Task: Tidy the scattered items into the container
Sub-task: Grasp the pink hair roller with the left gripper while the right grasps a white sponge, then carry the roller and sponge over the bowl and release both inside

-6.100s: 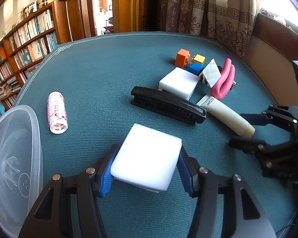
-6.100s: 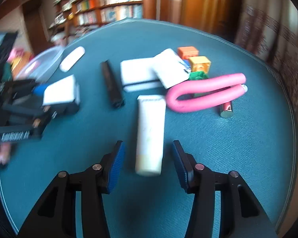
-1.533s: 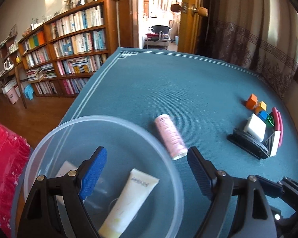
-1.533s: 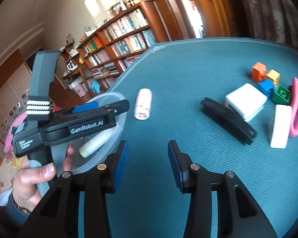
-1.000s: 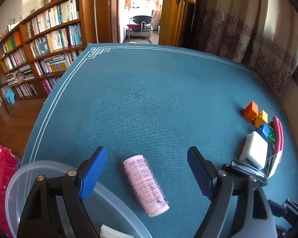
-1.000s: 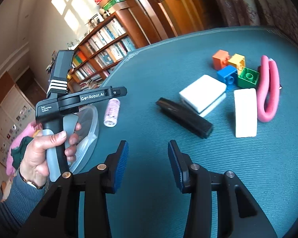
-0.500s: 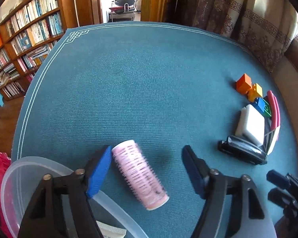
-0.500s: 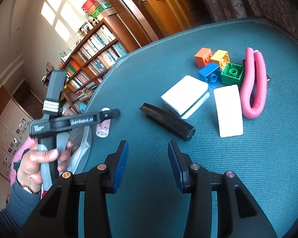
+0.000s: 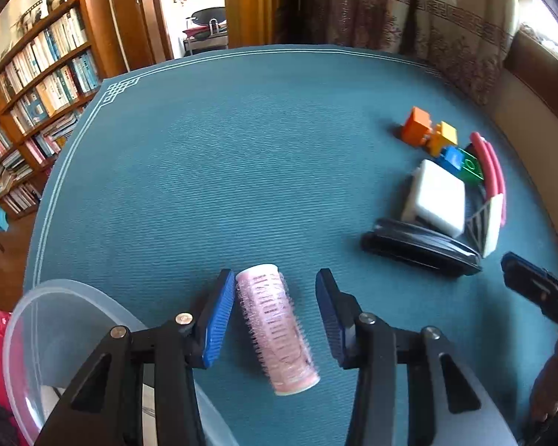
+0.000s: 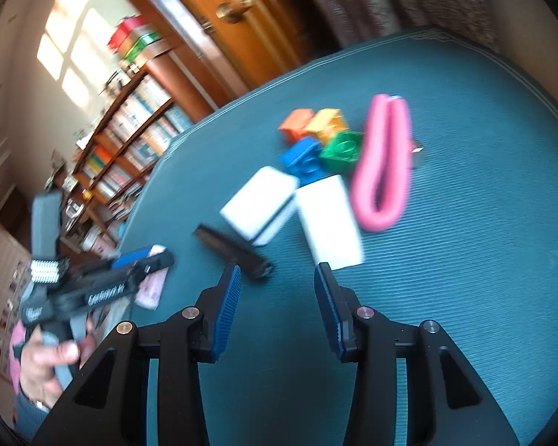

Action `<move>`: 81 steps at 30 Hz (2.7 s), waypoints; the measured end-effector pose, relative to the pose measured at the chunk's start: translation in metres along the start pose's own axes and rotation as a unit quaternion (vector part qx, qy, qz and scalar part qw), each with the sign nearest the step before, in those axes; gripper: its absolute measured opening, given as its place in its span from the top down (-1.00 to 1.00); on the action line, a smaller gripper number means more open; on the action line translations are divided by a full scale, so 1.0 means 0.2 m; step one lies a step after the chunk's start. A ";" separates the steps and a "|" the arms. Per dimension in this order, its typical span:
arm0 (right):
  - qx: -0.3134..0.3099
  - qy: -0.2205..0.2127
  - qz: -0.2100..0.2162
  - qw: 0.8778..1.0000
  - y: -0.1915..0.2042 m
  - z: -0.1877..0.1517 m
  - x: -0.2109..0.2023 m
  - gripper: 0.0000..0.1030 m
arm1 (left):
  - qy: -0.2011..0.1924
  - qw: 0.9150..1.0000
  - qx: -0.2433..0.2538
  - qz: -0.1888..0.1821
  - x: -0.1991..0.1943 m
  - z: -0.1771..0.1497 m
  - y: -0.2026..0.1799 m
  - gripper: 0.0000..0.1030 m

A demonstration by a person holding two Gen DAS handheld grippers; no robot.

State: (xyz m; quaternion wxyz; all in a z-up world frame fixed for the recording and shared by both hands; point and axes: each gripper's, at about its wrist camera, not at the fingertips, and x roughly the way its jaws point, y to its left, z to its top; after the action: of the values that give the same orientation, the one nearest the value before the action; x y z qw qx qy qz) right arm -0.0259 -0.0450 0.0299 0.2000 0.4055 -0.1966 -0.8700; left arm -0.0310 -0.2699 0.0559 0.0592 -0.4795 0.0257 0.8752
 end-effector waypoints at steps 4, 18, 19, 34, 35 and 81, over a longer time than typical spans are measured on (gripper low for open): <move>0.006 -0.009 -0.032 0.999 -0.04 0.04 -0.01 0.13 | -0.011 1.000 -0.005 -0.003 -0.03 -0.04 -0.06 0.42; -0.057 0.012 -0.095 0.994 0.01 0.09 0.14 0.13 | -0.013 1.000 -0.011 -0.002 -0.06 -0.15 -0.12 0.40; -0.061 0.012 -0.098 0.993 0.00 0.09 0.14 0.13 | -0.011 1.000 -0.012 -0.002 -0.05 -0.16 -0.11 0.40; -0.071 0.000 -0.115 0.991 -0.01 0.07 0.13 0.32 | -0.025 0.999 -0.020 -0.019 -0.09 -0.25 -0.14 0.41; -0.069 -0.002 -0.113 0.991 -0.01 0.07 0.11 0.32 | -0.027 0.999 -0.020 -0.019 -0.10 -0.25 -0.14 0.41; -0.140 0.004 0.036 0.989 0.67 -0.09 0.01 0.38 | -0.115 0.986 -0.113 0.031 -0.46 -0.39 0.27 0.40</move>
State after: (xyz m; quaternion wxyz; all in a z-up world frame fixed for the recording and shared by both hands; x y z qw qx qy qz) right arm 0.0116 -0.1623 0.0854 0.2871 0.3693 -0.0862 -0.8796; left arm 0.0755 -0.3389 0.0914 -0.0204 -0.3779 -0.0656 0.9233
